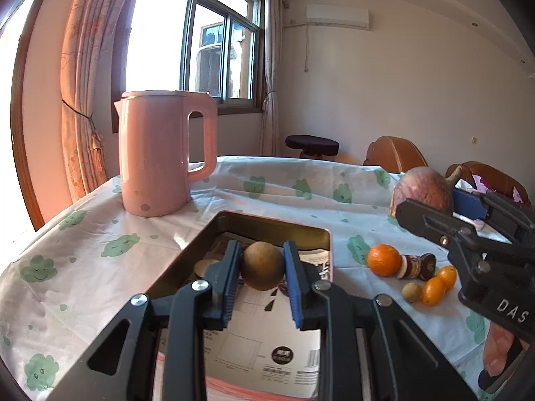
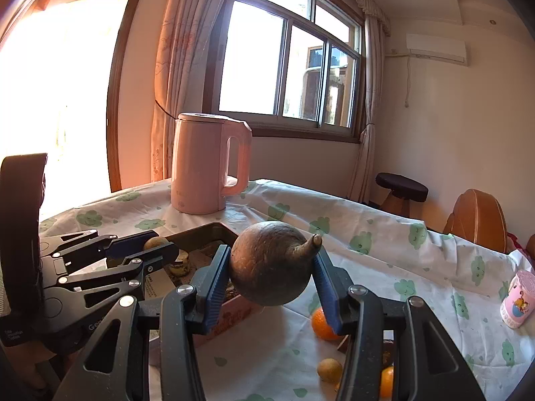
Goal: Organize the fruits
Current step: 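Move the round fruit over the tin with the left tool while the right tool brings the pear-shaped fruit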
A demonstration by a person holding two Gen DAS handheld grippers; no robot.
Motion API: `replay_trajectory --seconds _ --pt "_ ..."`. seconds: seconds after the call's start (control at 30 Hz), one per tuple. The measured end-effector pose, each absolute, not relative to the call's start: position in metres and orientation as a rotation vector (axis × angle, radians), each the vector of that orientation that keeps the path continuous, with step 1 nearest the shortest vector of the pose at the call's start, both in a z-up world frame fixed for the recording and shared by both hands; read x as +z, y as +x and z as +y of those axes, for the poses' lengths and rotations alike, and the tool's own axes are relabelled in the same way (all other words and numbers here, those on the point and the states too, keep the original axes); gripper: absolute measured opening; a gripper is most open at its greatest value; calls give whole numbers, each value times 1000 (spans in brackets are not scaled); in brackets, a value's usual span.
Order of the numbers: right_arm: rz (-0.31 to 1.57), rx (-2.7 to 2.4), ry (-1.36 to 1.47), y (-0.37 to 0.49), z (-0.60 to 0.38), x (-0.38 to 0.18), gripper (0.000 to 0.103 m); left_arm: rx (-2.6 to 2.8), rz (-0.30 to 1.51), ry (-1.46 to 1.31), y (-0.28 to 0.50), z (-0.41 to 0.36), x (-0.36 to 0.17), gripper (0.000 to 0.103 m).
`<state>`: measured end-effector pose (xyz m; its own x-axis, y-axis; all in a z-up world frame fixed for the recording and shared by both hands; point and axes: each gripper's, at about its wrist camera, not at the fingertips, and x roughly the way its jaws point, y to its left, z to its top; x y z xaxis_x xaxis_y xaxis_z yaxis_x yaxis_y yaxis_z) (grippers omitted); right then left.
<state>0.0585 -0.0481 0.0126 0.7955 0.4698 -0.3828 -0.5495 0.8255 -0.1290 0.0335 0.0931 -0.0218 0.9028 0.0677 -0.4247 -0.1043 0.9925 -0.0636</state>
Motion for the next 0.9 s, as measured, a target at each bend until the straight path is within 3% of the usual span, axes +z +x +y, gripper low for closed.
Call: replay_trajectory --seconds 0.9 --pt "433 615 -255 78 4 -9 51 161 498 -86 53 141 -34 27"
